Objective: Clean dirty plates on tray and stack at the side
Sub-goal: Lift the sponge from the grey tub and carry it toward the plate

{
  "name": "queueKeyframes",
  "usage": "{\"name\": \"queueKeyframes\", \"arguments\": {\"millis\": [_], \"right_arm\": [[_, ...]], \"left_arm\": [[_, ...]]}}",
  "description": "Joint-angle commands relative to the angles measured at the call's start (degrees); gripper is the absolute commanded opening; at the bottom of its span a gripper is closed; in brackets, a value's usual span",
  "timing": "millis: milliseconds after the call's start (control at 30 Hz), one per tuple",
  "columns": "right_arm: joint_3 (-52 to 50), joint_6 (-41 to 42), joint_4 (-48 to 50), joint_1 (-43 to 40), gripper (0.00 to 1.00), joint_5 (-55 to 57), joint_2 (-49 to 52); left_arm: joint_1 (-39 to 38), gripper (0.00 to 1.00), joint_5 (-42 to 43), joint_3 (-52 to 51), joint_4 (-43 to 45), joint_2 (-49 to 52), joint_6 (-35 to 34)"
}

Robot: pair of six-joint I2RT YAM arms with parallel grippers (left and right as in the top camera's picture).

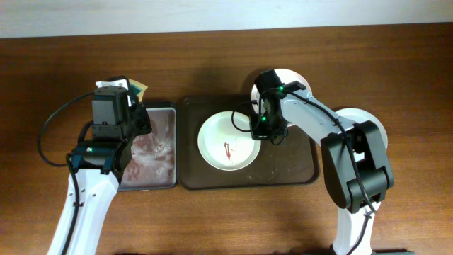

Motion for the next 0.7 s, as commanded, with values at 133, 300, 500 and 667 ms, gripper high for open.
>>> {"name": "queueKeyframes", "arguments": {"millis": [133, 300, 500, 667], "right_arm": [[0.28, 0.46, 0.22, -0.15, 0.04, 1.44, -0.81], [0.28, 0.46, 0.22, -0.15, 0.04, 1.44, -0.81], [0.28, 0.46, 0.22, -0.15, 0.04, 1.44, -0.81], [0.28, 0.46, 0.20, -0.15, 0.04, 1.42, -0.81]], "left_arm": [[0.31, 0.00, -0.98, 1.07, 0.31, -1.05, 0.09], [0.28, 0.00, -0.96, 1.05, 0.28, -1.05, 0.09], [0.28, 0.00, -0.96, 1.03, 0.13, -1.03, 0.09], [0.28, 0.00, -0.79, 0.98, -1.05, 0.02, 0.04]]}}
